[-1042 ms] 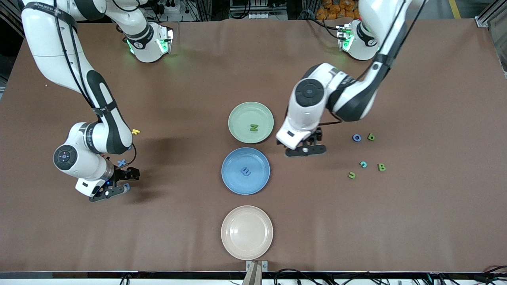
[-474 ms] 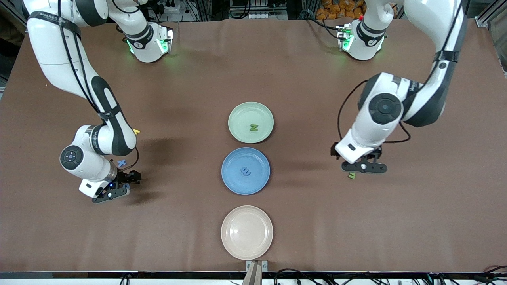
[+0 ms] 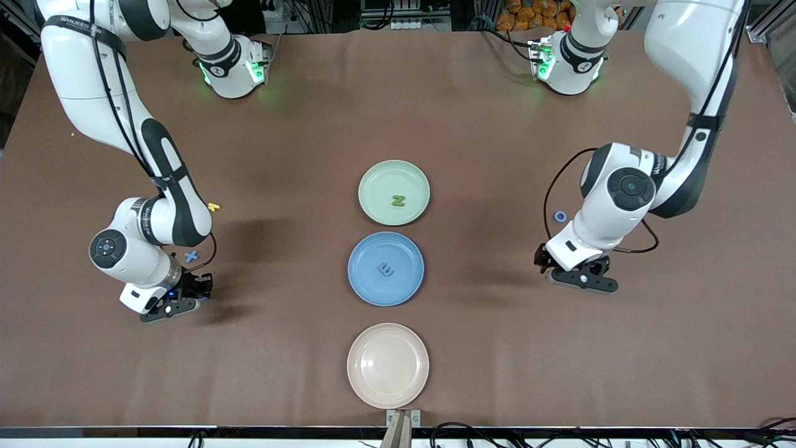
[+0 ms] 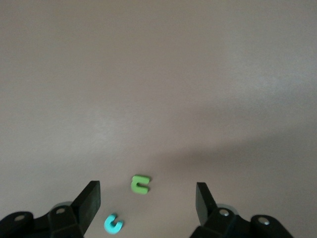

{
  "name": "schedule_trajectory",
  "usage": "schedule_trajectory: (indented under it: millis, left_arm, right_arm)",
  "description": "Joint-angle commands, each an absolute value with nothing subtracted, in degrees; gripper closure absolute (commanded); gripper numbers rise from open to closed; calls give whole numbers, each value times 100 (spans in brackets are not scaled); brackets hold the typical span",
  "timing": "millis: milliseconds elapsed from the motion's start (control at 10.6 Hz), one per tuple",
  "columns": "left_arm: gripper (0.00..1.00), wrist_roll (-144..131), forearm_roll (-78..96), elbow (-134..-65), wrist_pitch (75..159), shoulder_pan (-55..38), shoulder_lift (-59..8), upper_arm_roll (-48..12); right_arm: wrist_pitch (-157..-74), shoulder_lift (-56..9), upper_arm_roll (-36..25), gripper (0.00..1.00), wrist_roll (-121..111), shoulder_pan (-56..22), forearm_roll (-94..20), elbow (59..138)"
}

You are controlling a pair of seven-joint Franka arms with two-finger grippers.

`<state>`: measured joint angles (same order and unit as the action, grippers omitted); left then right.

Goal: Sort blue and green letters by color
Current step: 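Release the N on the green plate while the right gripper grasps the blue 9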

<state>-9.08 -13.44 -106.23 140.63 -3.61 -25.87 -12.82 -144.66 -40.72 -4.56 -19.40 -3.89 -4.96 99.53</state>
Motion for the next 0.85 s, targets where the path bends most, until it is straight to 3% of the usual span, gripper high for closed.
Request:
schedule_trajectory:
  millis: [0, 379, 474, 758]
  left_arm:
    - [14, -624, -1468, -10809, 14737, -115, -3031, -1354]
    - [16, -458, -1468, -10925, 14915, 61, -3410, -1345]
    - [23, -240, -1468, -10942, 14915, 62, -3410, -1345]
    - [26, 122, -1468, -10916, 14915, 141, -3515, -1336]
  right_arm:
    - [-14205, -4061, -282, 100, -971, -500, -518, 9766]
    - [-14054, -4060, -62, 100, 1409, -1141, -519, 9519]
    - [-14071, -4061, -53, 100, 2041, -1343, -519, 9475]
    - [-14054, -4078, 140, 100, 3311, -1879, -519, 9168]
